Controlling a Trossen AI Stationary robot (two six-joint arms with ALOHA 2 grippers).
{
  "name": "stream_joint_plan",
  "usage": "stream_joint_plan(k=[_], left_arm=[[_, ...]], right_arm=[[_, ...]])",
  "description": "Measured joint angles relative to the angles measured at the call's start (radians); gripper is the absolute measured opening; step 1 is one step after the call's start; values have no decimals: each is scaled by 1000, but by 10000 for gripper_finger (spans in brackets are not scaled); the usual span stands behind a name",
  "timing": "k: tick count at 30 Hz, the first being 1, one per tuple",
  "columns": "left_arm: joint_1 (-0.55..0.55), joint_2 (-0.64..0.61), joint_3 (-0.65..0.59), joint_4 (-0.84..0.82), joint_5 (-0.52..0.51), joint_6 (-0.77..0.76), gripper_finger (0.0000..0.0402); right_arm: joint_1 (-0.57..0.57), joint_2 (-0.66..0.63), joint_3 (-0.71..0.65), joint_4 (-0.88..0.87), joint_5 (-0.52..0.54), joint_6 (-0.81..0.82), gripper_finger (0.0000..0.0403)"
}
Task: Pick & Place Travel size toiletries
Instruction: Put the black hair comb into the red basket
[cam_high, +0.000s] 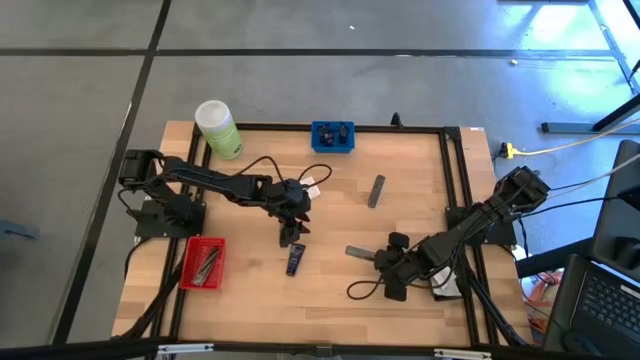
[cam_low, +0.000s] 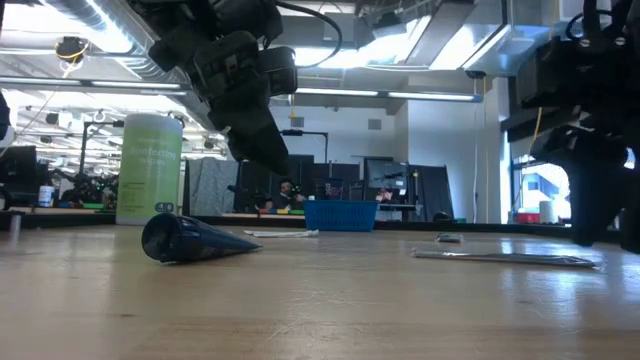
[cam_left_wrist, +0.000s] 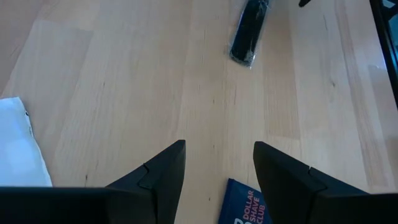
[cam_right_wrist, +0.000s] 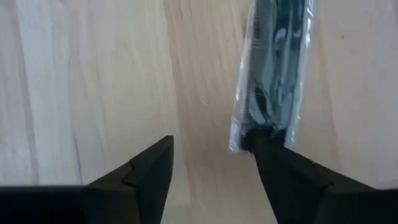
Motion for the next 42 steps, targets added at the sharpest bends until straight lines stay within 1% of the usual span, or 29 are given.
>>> stream_joint_plan(k=[3, 8, 12, 18, 25, 30, 35, 42], left_arm=[[0, 0, 0, 0, 0, 0, 187], [0, 0, 0, 0, 0, 0, 187], [0, 0, 0, 0, 0, 0, 187], [0, 0, 0, 0, 0, 0, 187], [0, 0, 0, 0, 0, 0, 187], [0, 0, 0, 0, 0, 0, 187], [0, 0, 0, 0, 0, 0, 187], [0, -1, 0, -1, 0, 0, 187]], right_arm=[[0, 0, 27, -56, 2, 0, 217], [0, 0, 32, -68, 59, -8, 205], [-6, 0, 32, -66, 87, -8, 205], [-28, 29, 32, -63, 85, 1, 228], [-48, 68, 32, -60, 33, 23, 259], [-61, 81, 34, -58, 4, 34, 264], [-81, 82, 26, -52, -33, 34, 242], [-87, 83, 26, -52, -43, 31, 190]])
